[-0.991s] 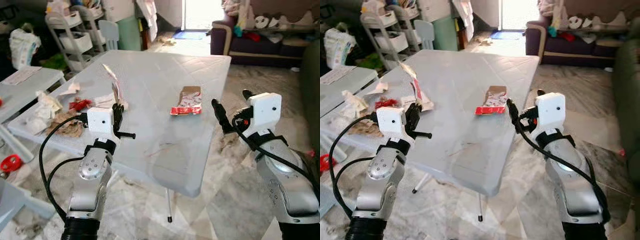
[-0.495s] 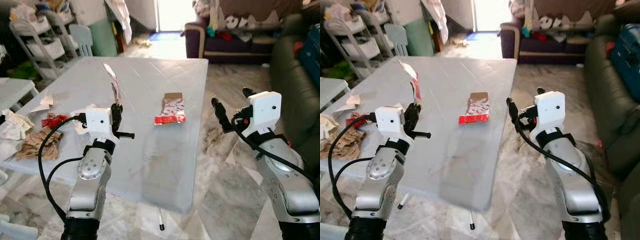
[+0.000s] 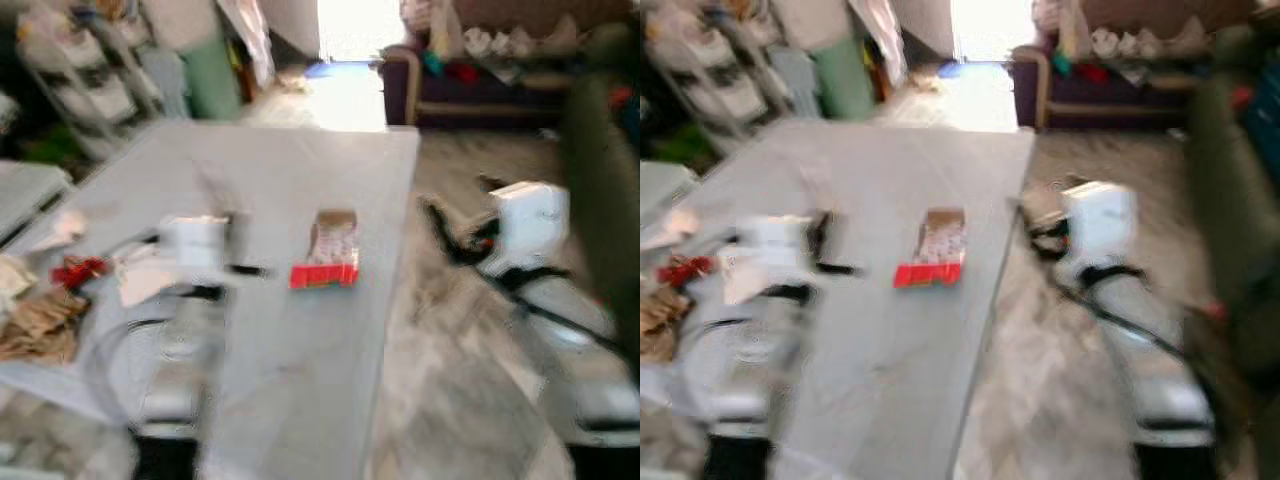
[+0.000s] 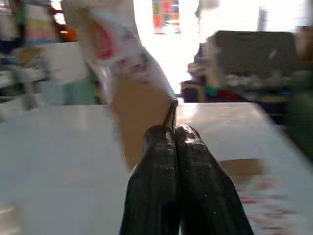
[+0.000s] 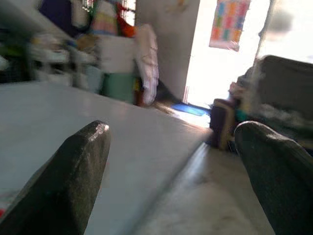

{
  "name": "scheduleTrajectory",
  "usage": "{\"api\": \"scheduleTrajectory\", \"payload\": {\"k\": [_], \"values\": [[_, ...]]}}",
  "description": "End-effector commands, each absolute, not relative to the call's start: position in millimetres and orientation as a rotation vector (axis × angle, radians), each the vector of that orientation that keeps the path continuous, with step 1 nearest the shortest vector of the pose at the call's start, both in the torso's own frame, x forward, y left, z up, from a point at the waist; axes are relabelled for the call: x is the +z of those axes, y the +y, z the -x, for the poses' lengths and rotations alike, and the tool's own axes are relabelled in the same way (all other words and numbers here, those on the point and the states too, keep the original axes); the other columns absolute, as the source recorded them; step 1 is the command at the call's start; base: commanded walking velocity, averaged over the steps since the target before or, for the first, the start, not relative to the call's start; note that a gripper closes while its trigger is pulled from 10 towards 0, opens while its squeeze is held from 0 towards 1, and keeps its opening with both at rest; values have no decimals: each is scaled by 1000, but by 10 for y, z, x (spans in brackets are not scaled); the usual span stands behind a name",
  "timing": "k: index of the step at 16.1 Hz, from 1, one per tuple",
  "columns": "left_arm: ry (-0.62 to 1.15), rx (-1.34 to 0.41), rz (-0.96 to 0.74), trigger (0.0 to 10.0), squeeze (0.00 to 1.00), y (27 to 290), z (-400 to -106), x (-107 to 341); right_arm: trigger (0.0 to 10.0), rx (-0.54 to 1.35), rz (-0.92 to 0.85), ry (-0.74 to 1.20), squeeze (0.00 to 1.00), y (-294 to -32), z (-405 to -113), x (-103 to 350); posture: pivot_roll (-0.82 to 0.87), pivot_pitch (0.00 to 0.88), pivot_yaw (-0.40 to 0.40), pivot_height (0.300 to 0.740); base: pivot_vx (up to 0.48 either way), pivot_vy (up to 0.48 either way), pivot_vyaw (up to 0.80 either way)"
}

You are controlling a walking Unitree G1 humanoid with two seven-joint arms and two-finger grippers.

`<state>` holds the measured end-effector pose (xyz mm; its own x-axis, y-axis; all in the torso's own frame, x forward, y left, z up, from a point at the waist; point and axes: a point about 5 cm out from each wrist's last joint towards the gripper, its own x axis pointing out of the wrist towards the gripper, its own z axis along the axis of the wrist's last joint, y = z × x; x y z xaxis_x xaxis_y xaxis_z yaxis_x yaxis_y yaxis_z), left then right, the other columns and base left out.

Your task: Picking trash to rubbish bin

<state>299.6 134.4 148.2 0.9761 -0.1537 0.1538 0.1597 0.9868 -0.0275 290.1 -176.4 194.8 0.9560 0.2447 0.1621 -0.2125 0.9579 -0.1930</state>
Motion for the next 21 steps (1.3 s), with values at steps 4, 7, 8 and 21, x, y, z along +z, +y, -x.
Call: {"api": "scheduleTrajectory", "payload": {"k": [4, 7, 8, 21], "values": [[-163, -101, 6, 0, 0, 1534, -3002, 1509, 10000, 281, 168, -213, 871, -1631, -2902, 2002, -55, 22, 49, 740, 0, 0, 0], [-161, -90, 1, 0, 0, 1547, -2993, 1499, 10000, 292, 172, -212, 0, -1632, -2899, 2003, -55, 23, 48, 740, 0, 0, 0], [-161, -83, 3, 0, 0, 1555, -2989, 1496, 10000, 299, 174, -213, 0, -1630, -2897, 2006, -56, 23, 47, 740, 0, 0, 0], [-120, -45, -73, 0, 0, 1720, -2777, 1382, 10000, 634, 140, -105, 0, -1535, -2788, 1949, -24, 32, 48, 740, 0, 0, 0]]}}
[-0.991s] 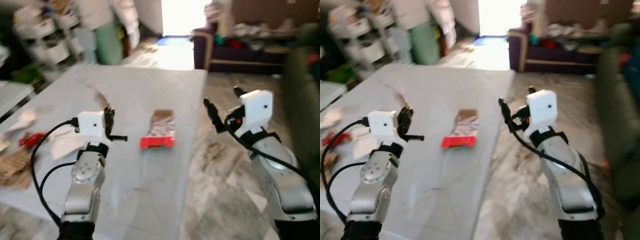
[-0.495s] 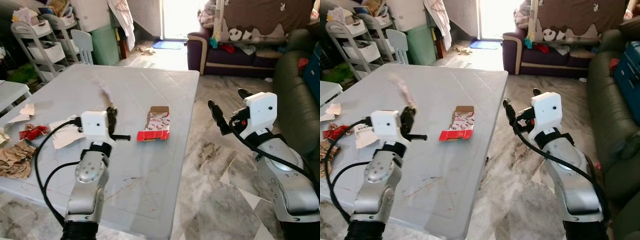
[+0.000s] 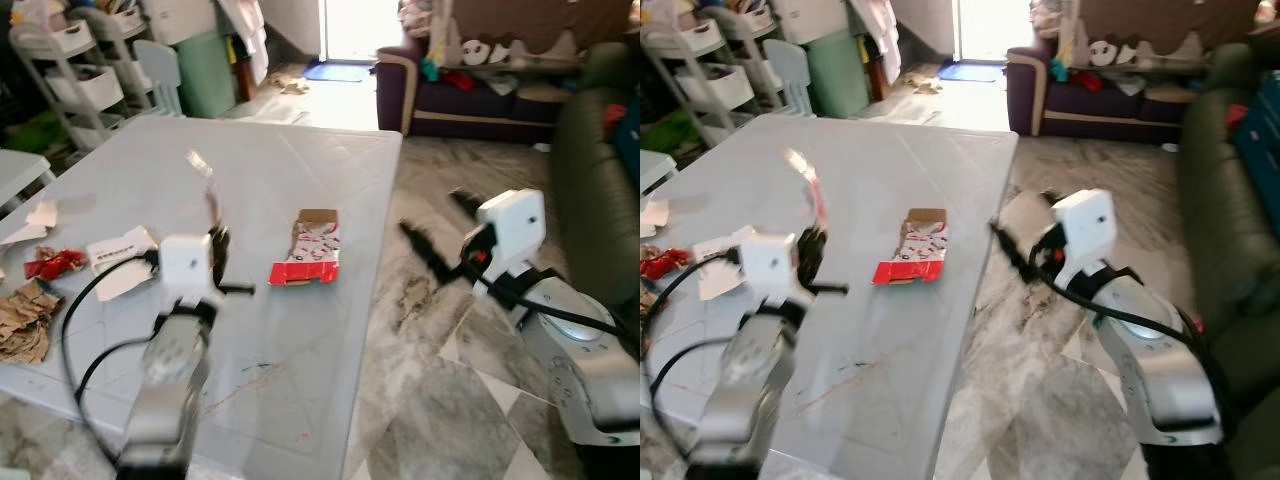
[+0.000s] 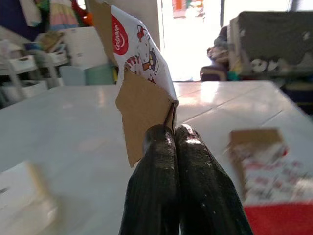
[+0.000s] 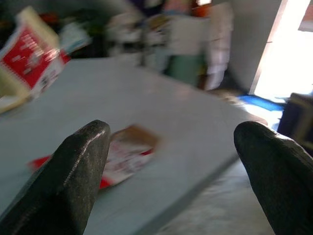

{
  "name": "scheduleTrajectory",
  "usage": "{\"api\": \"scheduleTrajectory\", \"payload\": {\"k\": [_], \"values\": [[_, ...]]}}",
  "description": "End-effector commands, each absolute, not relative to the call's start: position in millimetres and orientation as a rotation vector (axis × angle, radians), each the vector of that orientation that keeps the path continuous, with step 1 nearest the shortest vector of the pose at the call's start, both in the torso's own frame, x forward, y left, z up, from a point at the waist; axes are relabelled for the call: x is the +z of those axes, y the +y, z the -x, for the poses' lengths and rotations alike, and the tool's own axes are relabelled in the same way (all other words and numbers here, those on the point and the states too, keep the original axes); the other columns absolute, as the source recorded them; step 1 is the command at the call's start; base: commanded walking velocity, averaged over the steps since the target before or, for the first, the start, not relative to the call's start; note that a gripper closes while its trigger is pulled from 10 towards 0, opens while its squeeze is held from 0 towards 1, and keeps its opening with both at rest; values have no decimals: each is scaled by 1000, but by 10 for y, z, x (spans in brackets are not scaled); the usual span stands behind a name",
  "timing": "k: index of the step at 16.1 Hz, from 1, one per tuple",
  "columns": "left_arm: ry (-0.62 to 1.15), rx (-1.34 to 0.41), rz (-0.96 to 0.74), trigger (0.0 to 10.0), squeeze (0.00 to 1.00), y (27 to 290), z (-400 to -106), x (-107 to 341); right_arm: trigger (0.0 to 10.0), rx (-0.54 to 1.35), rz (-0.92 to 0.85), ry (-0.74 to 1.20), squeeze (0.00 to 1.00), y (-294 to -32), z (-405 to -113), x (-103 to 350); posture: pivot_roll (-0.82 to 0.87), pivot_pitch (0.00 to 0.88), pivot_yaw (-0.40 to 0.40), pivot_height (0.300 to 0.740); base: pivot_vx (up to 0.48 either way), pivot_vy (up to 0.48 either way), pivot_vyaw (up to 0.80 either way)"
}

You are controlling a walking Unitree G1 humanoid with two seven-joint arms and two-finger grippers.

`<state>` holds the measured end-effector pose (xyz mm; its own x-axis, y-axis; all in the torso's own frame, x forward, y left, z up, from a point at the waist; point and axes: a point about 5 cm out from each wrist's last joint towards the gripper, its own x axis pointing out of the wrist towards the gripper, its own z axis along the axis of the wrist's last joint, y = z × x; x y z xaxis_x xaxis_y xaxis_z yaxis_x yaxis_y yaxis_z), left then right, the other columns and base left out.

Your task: Picking trash to rubbish bin

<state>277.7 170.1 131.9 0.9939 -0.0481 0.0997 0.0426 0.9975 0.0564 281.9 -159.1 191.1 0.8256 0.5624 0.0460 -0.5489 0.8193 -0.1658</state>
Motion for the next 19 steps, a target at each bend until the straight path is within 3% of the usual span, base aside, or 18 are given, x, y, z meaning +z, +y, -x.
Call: {"api": "scheduleTrajectory", "payload": {"k": [1, 5, 7, 9, 12, 15, 19], "values": [[-102, -45, -89, 0, 0, 1774, -2699, 1340, 10000, 699, 152, -78, 0, -1514, -2756, 1906, -11, 34, 49, 740, 0, 0, 0], [-41, -36, -140, 0, 0, 1953, -2424, 1216, 10000, 968, 290, 37, 0, -1440, -2581, 1674, 26, 39, 51, 740, 0, 0, 0], [-34, -39, -141, 0, 0, 1952, -2399, 1207, 10000, 969, 497, 3, 0, -1467, -2650, 1590, 29, 37, 56, 740, 0, 0, 0], [-26, -50, -141, 0, 0, 1944, -2385, 1203, 10000, 955, 583, -55, 0, -1425, -2761, 1595, 35, 37, 56, 740, 0, 0, 0], [-21, -75, -127, 0, 0, 1910, -2359, 1200, 10000, 903, 699, -199, 0, -1100, -2978, 1516, 56, 39, 54, 740, 0, 0, 0], [-36, -73, -115, 0, 0, 1878, -2367, 1255, 10000, 933, 749, -247, 0, -805, -3037, 1307, 92, 43, 54, 740, 0, 0, 0], [-43, -79, -115, 0, 0, 1877, -2367, 1287, 10000, 957, 746, -258, 0, -702, -3012, 1166, 102, 49, 58, 740, 0, 0, 0]]}}
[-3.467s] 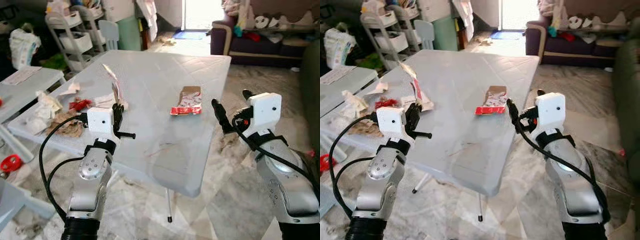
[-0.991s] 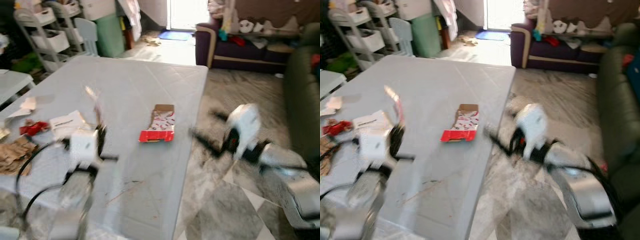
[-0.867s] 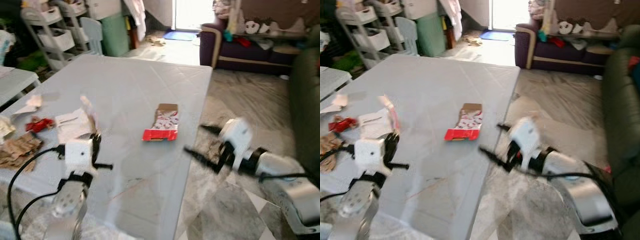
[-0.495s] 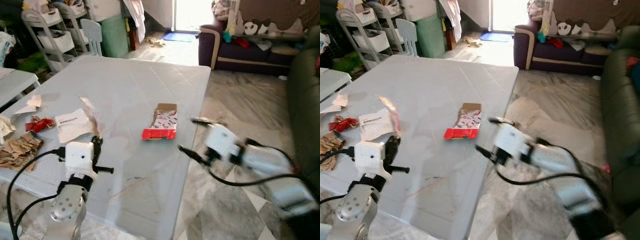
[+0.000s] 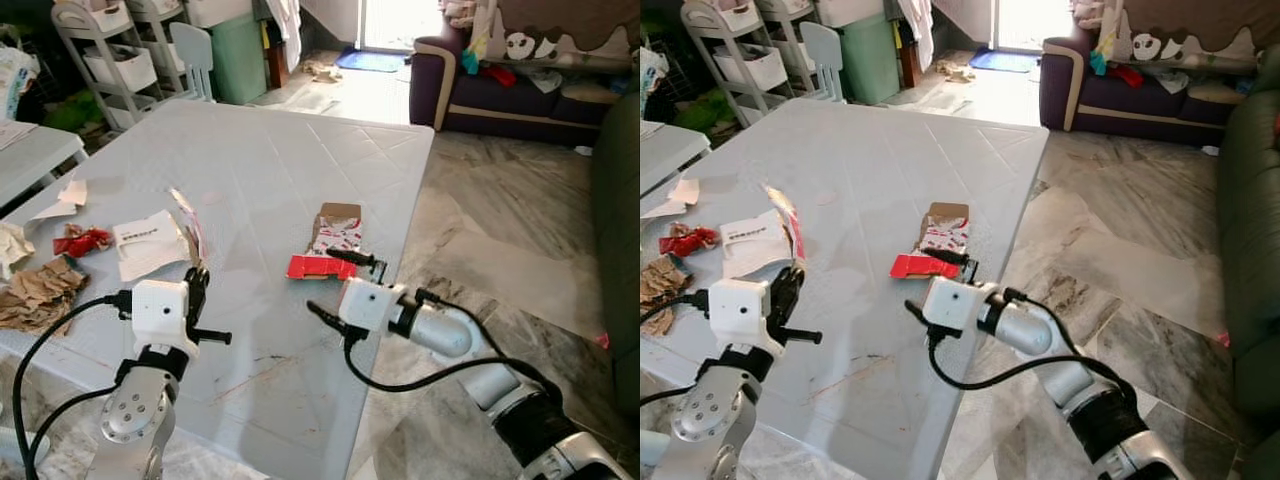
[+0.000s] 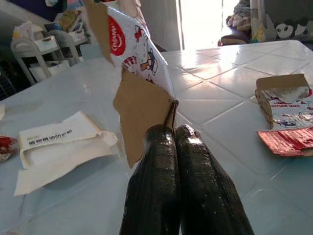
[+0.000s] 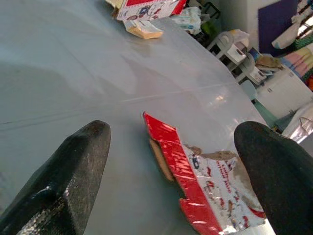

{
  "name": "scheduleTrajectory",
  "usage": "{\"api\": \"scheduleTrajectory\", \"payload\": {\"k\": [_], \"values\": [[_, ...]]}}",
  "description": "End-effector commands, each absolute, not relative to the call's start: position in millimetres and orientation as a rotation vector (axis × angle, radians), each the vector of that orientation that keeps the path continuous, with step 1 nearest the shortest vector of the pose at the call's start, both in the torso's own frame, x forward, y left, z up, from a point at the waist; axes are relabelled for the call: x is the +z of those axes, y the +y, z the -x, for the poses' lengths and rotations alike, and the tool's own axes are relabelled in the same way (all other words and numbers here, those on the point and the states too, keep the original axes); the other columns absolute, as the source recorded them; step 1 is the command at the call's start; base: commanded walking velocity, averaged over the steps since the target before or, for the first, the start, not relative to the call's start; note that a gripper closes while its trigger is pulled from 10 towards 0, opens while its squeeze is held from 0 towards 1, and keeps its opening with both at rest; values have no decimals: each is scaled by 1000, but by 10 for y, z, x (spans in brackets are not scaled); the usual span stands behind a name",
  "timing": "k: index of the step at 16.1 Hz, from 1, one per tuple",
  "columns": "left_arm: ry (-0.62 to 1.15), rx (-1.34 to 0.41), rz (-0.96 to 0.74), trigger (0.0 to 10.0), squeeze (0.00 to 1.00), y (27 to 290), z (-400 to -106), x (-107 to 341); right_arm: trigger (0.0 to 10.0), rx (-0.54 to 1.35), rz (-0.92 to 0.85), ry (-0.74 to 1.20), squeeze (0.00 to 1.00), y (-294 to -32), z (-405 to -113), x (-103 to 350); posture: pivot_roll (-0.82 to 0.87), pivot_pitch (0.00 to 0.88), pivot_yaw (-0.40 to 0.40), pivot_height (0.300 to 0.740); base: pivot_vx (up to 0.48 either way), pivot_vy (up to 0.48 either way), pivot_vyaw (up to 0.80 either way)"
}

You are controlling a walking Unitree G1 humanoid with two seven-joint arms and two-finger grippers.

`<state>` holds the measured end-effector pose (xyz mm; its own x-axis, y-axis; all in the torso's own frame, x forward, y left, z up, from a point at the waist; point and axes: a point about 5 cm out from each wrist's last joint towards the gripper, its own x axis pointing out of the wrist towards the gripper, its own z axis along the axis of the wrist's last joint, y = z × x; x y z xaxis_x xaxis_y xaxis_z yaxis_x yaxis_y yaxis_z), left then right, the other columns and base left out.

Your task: Picking trash to rubbish bin

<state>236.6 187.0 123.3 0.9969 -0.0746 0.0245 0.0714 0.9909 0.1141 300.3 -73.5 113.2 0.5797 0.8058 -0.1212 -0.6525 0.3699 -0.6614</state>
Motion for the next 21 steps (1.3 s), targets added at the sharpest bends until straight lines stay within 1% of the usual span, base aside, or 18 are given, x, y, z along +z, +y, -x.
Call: {"api": "scheduleTrajectory", "payload": {"k": [1, 6, 8, 10, 11, 12, 13, 14, 15, 21], "values": [[-43, -80, -115, 0, 0, 1876, -2371, 1291, 10000, 954, 748, -263, 0, -701, -3019, 1147, 102, 50, 59, 740, 0, 0, 0], [-47, -89, -109, 0, 0, 1844, -2402, 1309, 10000, 924, 844, -259, 0, -737, -3086, 1001, 100, 50, 53, 740, 0, 0, 0], [-48, -89, -103, 0, 0, 1831, -2402, 1308, 10000, 857, 932, -250, 0, -755, -3190, 954, 106, 51, 50, 740, 0, 0, 0], [-49, -87, -103, 0, 0, 1831, -2404, 1311, 10000, 824, 957, -253, 0, -740, -3235, 953, 108, 50, 49, 740, 0, 0, 0], [-50, -87, -103, 0, 0, 1831, -2406, 1312, 9686, 800, 974, -252, 0, -731, -3266, 952, 108, 50, 49, 740, 0, 0, 0], [-51, -87, -103, 0, 0, 1830, -2409, 1314, 8745, 781, 993, -249, 0, -725, -3292, 948, 108, 49, 48, 740, 0, 0, 0], [-53, -87, -102, 0, 0, 1828, -2412, 1317, 7529, 770, 1000, -248, 0, -724, -3307, 951, 109, 48, 47, 740, 0, 0, 0], [-53, -87, -102, 0, 0, 1826, -2414, 1317, 4431, 763, 1006, -248, 0, -722, -3320, 945, 109, 48, 47, 740, 0, 0, 0], [-54, -87, -101, 0, 0, 1823, -2417, 1319, 0, 750, 1016, -243, 0, -729, -3337, 937, 109, 47, 46, 740, 0, 0, 0], [-56, -91, -95, 0, 0, 1807, -2429, 1319, 0, 714, 1051, -232, 0, -809, -3390, 913, 102, 47, 46, 740, 0, 0, 0]]}}
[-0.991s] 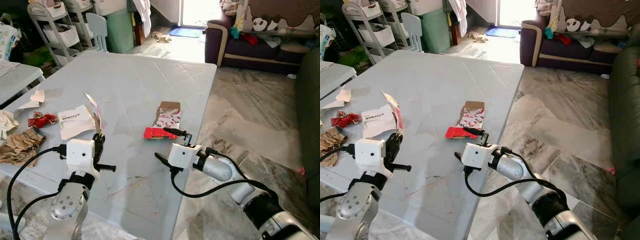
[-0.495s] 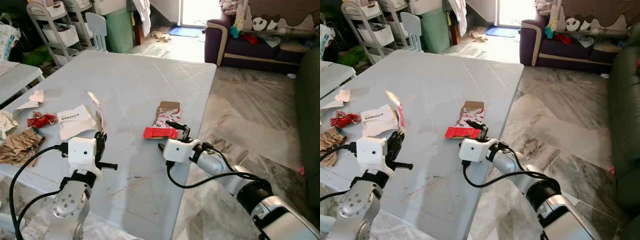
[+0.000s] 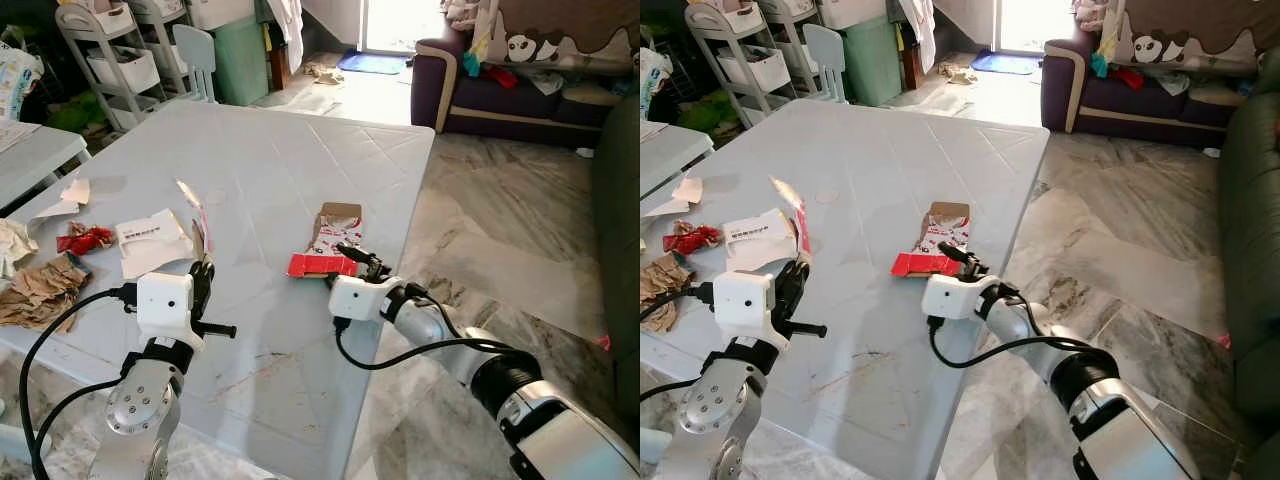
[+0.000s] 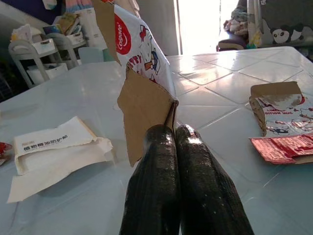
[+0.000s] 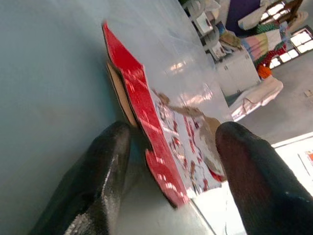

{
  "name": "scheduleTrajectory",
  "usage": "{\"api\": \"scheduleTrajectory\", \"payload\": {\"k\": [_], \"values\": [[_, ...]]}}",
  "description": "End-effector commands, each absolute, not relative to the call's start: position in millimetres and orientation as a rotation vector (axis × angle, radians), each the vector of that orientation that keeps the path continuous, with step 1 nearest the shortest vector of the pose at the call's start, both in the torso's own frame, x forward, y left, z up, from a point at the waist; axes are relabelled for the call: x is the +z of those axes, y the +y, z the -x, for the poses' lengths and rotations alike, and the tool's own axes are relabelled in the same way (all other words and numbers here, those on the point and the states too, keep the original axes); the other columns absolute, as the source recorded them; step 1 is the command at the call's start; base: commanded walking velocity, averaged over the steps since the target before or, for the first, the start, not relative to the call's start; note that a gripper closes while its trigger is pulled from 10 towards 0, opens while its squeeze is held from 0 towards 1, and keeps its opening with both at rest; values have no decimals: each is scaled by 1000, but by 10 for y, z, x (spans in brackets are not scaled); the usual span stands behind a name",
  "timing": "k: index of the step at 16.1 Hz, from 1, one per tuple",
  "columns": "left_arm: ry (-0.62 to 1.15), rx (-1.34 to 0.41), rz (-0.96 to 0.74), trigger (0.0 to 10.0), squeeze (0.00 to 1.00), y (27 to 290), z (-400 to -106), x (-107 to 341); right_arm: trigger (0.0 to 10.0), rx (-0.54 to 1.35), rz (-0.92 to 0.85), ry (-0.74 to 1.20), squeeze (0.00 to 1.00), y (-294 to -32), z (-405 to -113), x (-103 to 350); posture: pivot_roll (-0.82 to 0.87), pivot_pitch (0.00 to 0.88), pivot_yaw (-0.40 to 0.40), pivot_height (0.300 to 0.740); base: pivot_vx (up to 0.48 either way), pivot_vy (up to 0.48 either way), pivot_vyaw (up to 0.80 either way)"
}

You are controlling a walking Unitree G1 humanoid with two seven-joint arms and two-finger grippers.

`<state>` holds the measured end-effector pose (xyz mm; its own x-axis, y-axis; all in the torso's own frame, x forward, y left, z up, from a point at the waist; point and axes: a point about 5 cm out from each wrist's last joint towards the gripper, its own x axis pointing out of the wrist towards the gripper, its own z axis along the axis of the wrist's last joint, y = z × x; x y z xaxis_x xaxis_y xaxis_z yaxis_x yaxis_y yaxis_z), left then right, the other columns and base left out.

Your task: Picking trash to rubbish bin

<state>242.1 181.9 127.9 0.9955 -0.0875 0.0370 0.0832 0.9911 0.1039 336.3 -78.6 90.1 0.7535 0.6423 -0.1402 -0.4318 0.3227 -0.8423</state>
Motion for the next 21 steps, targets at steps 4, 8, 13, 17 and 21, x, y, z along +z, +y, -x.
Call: {"api": "scheduleTrajectory", "payload": {"k": [4, 8, 13, 17, 21], "values": [[-56, -96, -92, 0, 0, 1793, -2435, 1316, 0, 708, 1051, -236, 0, -813, -3401, 921, 98, 48, 49, 740, 0, 0, 0], [-55, -105, -89, 0, 0, 1777, -2450, 1314, 0, 710, 1050, -240, 0, -809, -3401, 917, 97, 45, 50, 740, 0, 0, 0], [-55, -115, -87, 0, 0, 1766, -2465, 1310, 0, 710, 1052, -239, 0, -805, -3406, 916, 98, 37, 51, 740, 0, 0, 0], [-56, -117, -86, 0, 0, 1761, -2474, 1311, 0, 714, 1053, -240, 0, -799, -3408, 917, 97, 33, 50, 740, 0, 0, 0], [-58, -121, -83, 0, 0, 1745, -2485, 1310, 0, 711, 1051, -248, 0, -804, -3415, 935, 90, 28, 54, 740, 0, 0, 0]]}}
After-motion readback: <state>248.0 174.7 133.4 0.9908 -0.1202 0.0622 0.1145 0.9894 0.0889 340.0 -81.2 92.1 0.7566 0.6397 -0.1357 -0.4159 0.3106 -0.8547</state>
